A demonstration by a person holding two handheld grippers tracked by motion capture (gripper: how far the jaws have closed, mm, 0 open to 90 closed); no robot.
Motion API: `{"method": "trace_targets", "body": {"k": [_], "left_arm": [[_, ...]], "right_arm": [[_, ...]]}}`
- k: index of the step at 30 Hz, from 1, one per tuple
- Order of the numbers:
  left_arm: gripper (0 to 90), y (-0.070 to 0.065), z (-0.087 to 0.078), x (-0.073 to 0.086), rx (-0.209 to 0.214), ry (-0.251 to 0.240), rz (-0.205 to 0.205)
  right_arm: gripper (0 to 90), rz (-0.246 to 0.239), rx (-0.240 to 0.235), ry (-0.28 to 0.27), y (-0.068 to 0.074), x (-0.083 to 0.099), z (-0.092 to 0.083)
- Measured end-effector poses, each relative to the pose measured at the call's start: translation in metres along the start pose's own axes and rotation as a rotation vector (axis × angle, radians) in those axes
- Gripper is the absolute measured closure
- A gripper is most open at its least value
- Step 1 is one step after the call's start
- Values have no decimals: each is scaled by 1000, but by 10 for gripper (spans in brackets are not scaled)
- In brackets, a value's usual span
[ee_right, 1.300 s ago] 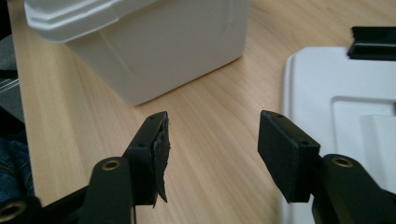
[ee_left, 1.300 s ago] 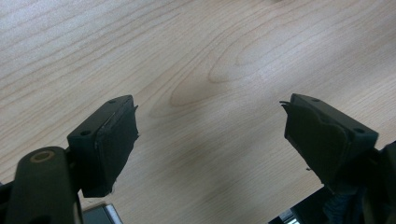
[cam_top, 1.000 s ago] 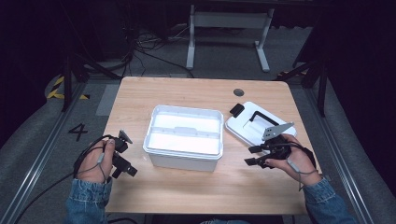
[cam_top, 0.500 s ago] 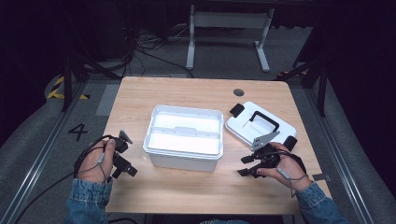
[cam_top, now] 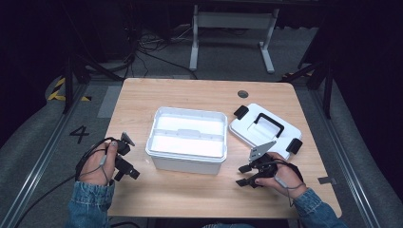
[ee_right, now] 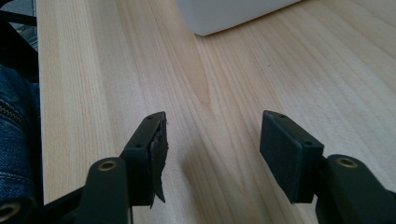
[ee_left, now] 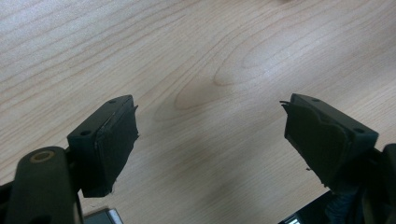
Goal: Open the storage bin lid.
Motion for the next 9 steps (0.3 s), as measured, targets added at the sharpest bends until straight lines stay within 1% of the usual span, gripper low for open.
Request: {"method": "trace_targets", "body": {"k": [3,5,9], "left_arm": [[180,0,0,0,1,-3,3],[180,0,1,0,0,-6,6],[180,0,0,0,-3,-17,5]], "right_arm": [[408,-4,-11,-7,1,1,2],[408,-8,-9,-10,1,0,2],[407,-16,-8,-34,1,0,1]]}}
Point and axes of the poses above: each handheld gripper's, and its own axes: z roughly forward along the jaws, x roughly out of its underside, y roughly to its left, the point moved 1 cm from there along z, roughly forward along the jaws, and after that the axes turned 10 degrees about z, right-handed, at the moved point
